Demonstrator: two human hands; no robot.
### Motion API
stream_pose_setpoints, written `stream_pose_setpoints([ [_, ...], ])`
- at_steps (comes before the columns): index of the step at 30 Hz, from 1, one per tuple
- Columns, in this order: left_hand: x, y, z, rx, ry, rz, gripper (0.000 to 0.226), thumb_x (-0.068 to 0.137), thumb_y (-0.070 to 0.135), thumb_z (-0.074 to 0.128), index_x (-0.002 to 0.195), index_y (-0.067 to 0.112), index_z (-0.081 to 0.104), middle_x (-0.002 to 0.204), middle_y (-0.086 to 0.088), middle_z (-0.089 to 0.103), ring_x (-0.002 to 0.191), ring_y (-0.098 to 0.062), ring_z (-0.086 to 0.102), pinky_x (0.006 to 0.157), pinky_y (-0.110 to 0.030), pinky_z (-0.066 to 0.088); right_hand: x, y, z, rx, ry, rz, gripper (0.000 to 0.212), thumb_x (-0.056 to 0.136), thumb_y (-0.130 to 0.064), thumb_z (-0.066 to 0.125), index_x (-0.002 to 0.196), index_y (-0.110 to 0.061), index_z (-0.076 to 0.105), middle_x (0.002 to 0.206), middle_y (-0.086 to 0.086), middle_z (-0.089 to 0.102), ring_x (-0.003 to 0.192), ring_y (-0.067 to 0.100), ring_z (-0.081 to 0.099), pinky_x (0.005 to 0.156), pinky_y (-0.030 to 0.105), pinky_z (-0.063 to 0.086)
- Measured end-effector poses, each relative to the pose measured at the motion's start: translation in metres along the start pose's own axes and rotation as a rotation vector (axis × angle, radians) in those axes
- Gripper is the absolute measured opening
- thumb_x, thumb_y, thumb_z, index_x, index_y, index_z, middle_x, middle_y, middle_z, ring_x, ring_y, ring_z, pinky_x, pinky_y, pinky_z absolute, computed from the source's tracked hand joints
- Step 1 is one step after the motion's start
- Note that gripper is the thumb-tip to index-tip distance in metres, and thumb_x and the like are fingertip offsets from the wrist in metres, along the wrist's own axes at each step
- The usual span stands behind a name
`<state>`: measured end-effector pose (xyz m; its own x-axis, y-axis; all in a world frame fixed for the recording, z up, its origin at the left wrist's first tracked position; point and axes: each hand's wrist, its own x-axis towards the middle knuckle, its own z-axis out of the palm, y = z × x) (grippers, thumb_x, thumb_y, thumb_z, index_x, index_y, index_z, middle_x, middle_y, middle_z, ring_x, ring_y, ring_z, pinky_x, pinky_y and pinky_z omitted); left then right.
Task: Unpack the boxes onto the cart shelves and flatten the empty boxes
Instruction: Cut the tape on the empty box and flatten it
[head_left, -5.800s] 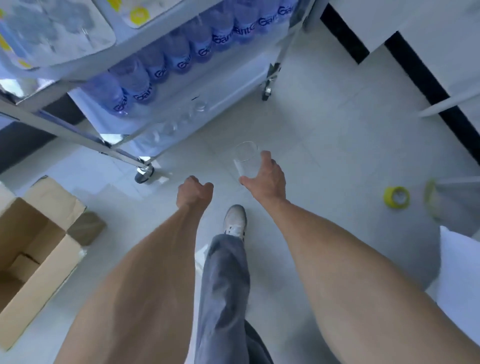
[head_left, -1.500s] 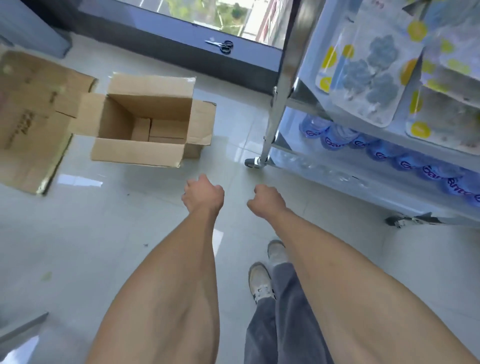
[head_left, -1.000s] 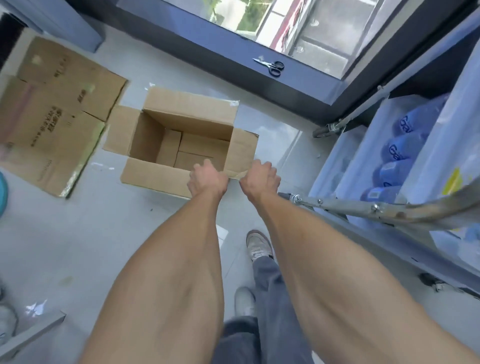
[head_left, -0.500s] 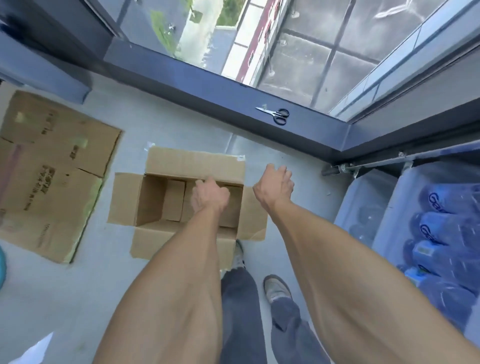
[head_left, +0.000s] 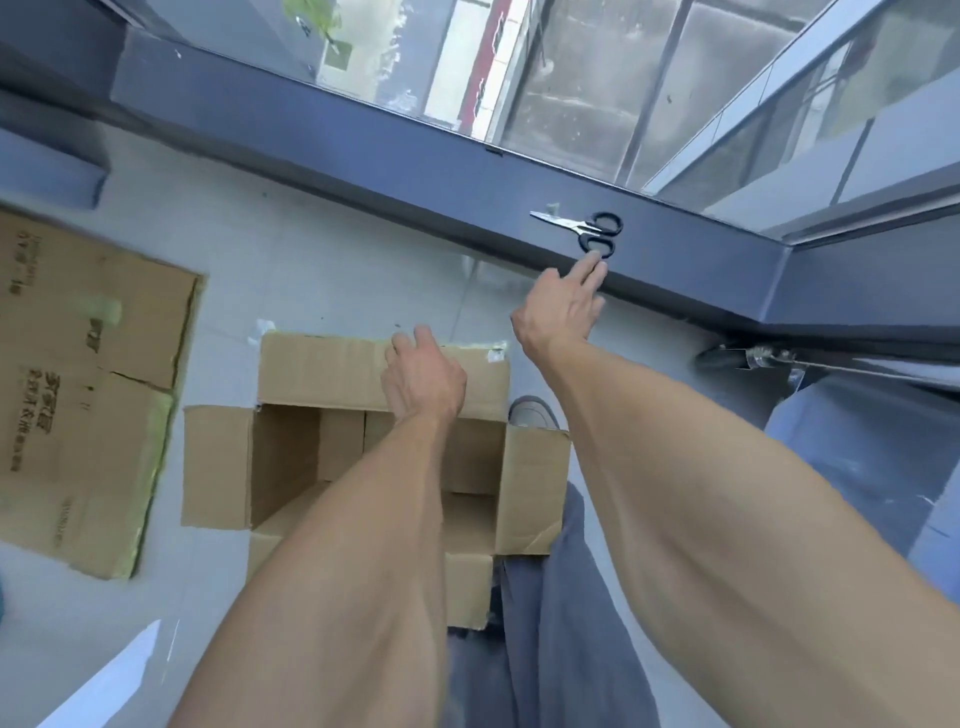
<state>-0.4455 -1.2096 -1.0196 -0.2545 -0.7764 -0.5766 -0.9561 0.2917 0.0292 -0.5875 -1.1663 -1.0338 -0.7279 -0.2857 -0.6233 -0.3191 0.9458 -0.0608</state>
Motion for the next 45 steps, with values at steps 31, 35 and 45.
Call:
stream_pose_setpoints([
  [31, 0.03, -0.036, 0.0, -0.546, -0.187, -0.17, 0.025, 0.092, 0.015, 0.048, 0.104, 0.008, 0.068, 0.106, -0.009, 0.069, 0.087, -0.022, 0.059, 0.074, -0.027, 0.045, -0.048, -0.058, 0.049, 0.524, 0.166, 0.031, 0.029, 0.09, -0.003, 0.052, 0.115, -0.015, 0.046, 0.093, 0.009, 0.064, 0.083, 0.029, 0.06, 0.068, 0.037, 0.047],
  [35, 0.021, -0.097, -0.022, -0.781, -0.305, -0.285, 0.017, 0.087, 0.01, 0.056, 0.084, 0.003, 0.07, 0.084, -0.013, 0.071, 0.079, -0.03, 0.068, 0.068, -0.033, 0.056, -0.118, -0.102, 0.068, 0.747, 0.01, 0.081, 0.017, 0.088, -0.011, 0.065, 0.104, -0.015, 0.067, 0.1, 0.007, 0.07, 0.095, 0.026, 0.063, 0.077, 0.028, 0.048],
  [45, -0.008, -0.258, -0.031, -0.923, -0.219, -0.345, 0.019, 0.077, 0.001, 0.057, 0.08, 0.017, 0.068, 0.086, -0.007, 0.07, 0.063, -0.02, 0.065, 0.066, -0.032, 0.06, -0.253, -0.183, 0.129, 0.635, -0.106, 0.139, 0.015, 0.084, -0.011, 0.064, 0.097, -0.014, 0.071, 0.095, 0.009, 0.069, 0.092, 0.028, 0.066, 0.066, 0.026, 0.045],
])
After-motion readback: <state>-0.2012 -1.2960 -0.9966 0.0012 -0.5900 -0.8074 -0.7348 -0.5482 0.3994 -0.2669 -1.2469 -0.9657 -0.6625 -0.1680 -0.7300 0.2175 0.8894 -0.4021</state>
